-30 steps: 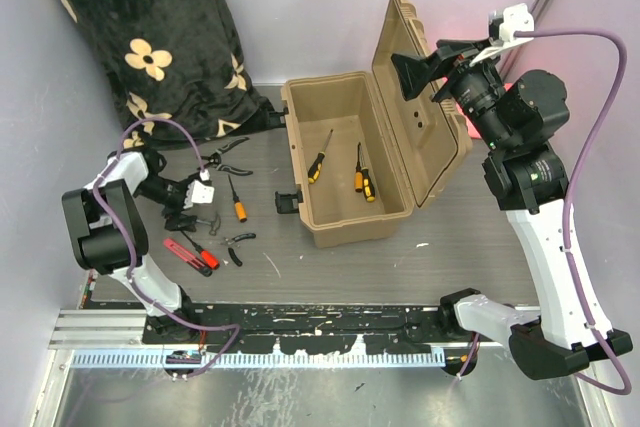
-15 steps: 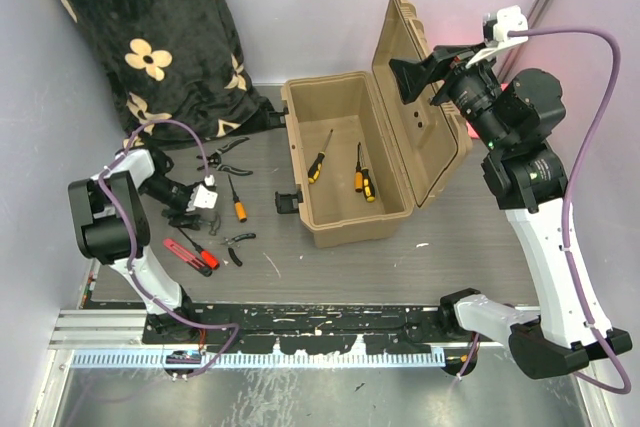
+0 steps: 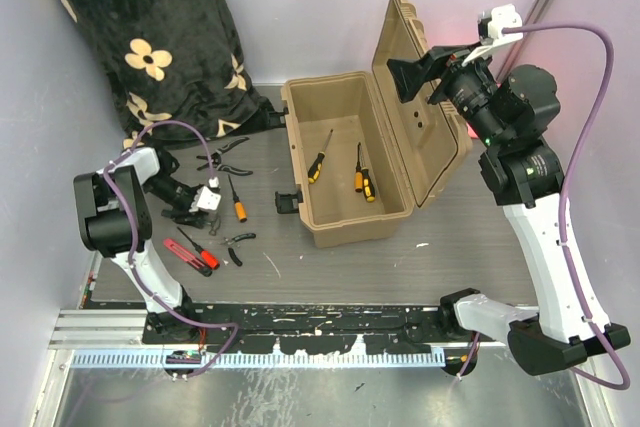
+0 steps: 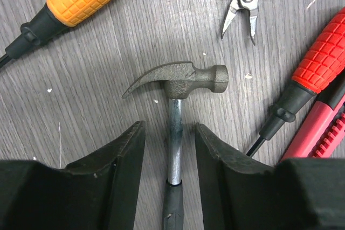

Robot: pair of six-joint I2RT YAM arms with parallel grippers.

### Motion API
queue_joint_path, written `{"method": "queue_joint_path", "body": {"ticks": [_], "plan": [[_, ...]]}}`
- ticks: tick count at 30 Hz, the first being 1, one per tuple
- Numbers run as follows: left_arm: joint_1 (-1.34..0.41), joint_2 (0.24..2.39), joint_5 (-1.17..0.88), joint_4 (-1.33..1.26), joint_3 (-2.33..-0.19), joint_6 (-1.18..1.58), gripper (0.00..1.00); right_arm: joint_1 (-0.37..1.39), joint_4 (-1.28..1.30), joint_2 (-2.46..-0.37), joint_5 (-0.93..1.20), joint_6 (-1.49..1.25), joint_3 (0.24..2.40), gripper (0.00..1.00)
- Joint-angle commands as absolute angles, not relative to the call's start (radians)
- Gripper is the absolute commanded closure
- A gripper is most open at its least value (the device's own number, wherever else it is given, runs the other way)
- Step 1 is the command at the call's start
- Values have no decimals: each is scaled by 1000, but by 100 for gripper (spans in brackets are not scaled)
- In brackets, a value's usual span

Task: Pack the tool kit

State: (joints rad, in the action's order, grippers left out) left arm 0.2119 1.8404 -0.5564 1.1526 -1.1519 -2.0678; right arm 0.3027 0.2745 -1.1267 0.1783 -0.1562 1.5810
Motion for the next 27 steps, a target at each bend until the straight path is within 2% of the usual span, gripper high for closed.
{"method": "queue_joint_path", "body": {"ticks": [1,6,11,13,16,27], "plan": [[197,1851,-554,1183,-1169,-2118,59,302,245,-1128,188,-152,1630,0],[194,1862,-542,1185,-1153,-2120,61,301,244,-1128,184,-156,1633,0],[190,1868,-529,1200,-1135,-2133,68,301,244,-1130,181,-158,1639,0],[189,1871,-515,1209,-1132,-2133,77,301,245,-1130,181,-160,1642,0],[186,1873,-497,1231,-1137,-2127,100,301,245,-1132,181,-160,1643,0],[185,1732,-674,1405,-1324,-1997,100,301,226,-1125,183,-164,1623,0]]}}
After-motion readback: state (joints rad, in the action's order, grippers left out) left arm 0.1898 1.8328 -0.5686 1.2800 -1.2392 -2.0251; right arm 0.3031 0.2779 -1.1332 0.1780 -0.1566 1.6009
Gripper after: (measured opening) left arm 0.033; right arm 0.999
